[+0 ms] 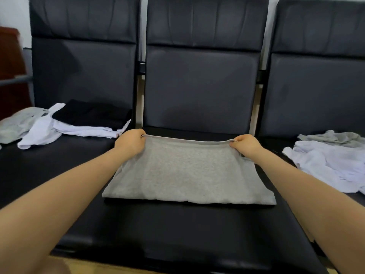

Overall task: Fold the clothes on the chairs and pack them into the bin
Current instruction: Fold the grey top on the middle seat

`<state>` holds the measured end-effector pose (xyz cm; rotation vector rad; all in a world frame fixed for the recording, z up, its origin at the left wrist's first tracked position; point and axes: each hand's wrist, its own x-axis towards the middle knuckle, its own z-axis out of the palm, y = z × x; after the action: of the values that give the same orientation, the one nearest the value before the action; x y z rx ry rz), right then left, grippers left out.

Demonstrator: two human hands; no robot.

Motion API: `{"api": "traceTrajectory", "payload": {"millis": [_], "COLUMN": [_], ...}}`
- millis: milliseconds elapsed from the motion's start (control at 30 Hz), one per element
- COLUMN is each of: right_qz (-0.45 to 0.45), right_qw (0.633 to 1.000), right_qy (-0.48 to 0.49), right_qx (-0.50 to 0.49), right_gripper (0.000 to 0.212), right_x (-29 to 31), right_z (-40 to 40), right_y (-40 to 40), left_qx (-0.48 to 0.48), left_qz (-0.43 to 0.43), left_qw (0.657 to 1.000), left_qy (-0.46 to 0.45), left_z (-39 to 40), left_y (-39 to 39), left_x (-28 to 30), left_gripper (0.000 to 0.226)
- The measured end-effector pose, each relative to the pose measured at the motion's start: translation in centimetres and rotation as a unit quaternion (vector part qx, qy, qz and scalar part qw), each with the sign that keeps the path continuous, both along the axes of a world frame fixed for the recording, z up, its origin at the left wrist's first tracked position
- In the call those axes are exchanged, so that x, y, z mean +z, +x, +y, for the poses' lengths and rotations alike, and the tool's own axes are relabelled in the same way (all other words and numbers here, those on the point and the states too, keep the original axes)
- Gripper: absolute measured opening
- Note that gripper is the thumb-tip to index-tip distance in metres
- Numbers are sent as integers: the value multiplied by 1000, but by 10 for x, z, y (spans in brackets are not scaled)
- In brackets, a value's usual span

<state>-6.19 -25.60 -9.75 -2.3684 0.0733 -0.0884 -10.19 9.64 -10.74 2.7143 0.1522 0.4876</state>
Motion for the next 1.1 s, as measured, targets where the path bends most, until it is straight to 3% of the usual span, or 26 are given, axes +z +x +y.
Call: {"api": "traceTrajectory", "payload": {"millis": [200, 367, 467, 600, 700, 833, 900, 1000, 1100], "right_qz": [-62, -71, -99, -101, -107, -109, -103, -103, -104], "right_qw": [995, 997, 994, 982, 976, 965, 974, 992, 986], "right_qy": [-63, 35, -40, -147, -182, -239, -202, -40, 66], "right_qx": [-40, 7, 37, 54, 46, 27, 2, -64, -111], "right_gripper": [10, 48, 56, 46, 30, 20, 22, 23, 23], "right_x": [-50, -46, -45, -50, -49, -44, -42, -39, -40], "right_z": [3, -13, -29, -42, -36, -28, -25, -26, -30], "right_y": [18, 8, -10, -29, -34, -30, -24, -10, 5], "left_qx": [11, 1, -7, -2, 28, 66, 84, 114, 129], "left_qz": [-26, -48, -48, -27, -23, -14, -16, -9, -5], "left_qw": [996, 998, 998, 1000, 999, 997, 992, 980, 973], "left_qy": [84, 48, 28, 8, 5, -36, -93, -160, -192], "left_z": [5, 7, 11, 20, 28, 29, 29, 31, 31], "left_y": [14, 7, -7, -26, -41, -46, -43, -35, -26], "left_x": [-39, -40, -36, -30, -29, -25, -22, -20, -23], "left_gripper": [27, 21, 20, 27, 9, 33, 36, 32, 30]}}
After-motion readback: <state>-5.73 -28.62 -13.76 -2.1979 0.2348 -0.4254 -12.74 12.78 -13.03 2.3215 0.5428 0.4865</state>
